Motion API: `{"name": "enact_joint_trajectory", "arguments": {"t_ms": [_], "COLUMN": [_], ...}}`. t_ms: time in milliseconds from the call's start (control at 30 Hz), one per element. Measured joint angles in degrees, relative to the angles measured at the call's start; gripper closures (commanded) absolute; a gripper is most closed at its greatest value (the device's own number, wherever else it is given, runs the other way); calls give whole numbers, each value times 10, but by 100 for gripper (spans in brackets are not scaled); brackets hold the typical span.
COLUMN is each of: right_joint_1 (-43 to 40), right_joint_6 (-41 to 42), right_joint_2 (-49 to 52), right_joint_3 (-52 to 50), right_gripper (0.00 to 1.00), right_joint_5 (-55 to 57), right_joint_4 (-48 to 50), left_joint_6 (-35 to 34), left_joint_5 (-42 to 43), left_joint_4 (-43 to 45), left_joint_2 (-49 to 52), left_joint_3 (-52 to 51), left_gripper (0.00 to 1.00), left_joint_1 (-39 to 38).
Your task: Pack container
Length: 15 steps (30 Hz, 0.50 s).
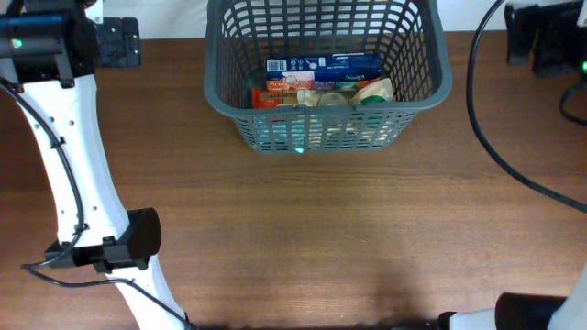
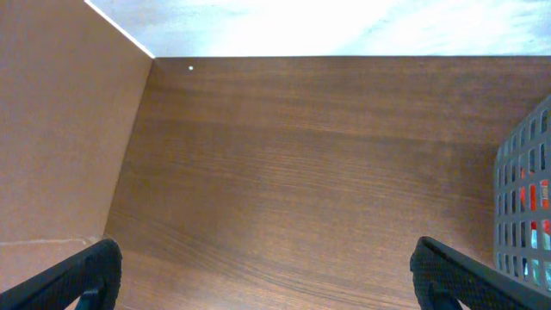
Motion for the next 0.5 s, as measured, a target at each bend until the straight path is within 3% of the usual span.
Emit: {"name": "enact_joint_trajectory", "arguments": {"t_ms": [100,233,400,500], "right_joint_1": [0,-1,-2,-2], "right_joint_6": [0,1,1,1], "right_joint_2": [-59,-218,-478,-657], "right_joint_3": [-96,-306,-614,-847], "right_gripper": [1,1,1,1], "right_joint_5": [16,28,7,-33], "right_joint_4": [26,104,256,363], "left_joint_6": [0,0,0,-1], "left_joint_5": [0,0,0,2], "left_joint_4": [0,0,0,-2], "left_joint_2": [0,0,0,0], "left_joint_3": [0,0,0,0], "left_gripper": [1,1,1,1], "left_joint_1": [0,0,0,0]}}
